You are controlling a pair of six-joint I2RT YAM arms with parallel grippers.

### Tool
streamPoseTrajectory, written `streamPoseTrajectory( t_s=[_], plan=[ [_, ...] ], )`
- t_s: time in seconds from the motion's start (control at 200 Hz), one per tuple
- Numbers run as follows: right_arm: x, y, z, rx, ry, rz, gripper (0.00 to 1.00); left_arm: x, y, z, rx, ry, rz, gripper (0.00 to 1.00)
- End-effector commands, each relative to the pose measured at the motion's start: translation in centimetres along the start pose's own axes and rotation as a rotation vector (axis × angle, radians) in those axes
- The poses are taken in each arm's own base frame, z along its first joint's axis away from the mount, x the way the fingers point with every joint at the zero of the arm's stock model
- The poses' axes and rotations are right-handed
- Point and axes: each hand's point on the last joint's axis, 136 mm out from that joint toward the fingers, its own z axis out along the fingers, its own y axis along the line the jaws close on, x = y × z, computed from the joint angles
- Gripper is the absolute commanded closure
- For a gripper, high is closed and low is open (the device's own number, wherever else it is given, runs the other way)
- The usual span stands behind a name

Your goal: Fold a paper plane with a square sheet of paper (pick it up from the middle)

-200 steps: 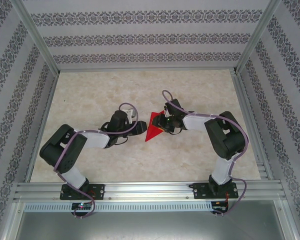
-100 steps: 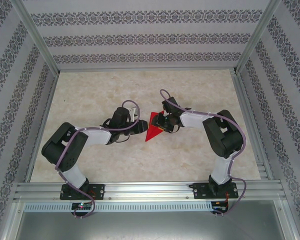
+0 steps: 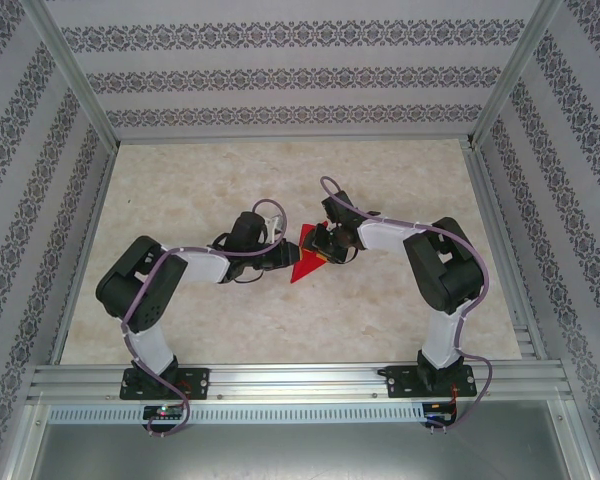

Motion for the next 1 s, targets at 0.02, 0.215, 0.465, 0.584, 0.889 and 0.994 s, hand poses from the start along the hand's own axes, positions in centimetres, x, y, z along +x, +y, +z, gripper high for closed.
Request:
streamPoseTrajectory(
  t_s=[0.02,0.215,0.465,0.584,0.889,0.994],
  plan=[
    [3.5,-9.1,3.4,0.299,0.090,0.095,0.55,0.6,-0.1,0.7,0.002,0.049,0.007,0.85],
    [3.5,-9.1,3.4,0.300,0.093,0.104,0.54,0.7,0.8,1.2,-0.033,0.062,-0.005,0.86],
    [3.7,-9.1,3.3,0.300,0.098,0.101,0.54,0.8,2.2,1.4,-0.101,0.066,-0.012,0.87],
    [3.6,-9.0,3.3,0.290,0.097,0.097,0.54,0.7,2.7,1.5,-0.124,0.064,-0.015,0.87],
    [3.2,-8.2,2.8,0.256,0.077,0.075,0.54,0.6,3.0,1.7,-0.141,0.067,-0.013,0.88],
    [3.3,-8.7,2.8,0.281,0.077,0.078,0.55,0.6,3.0,1.7,-0.141,0.068,-0.011,0.88]
  ],
)
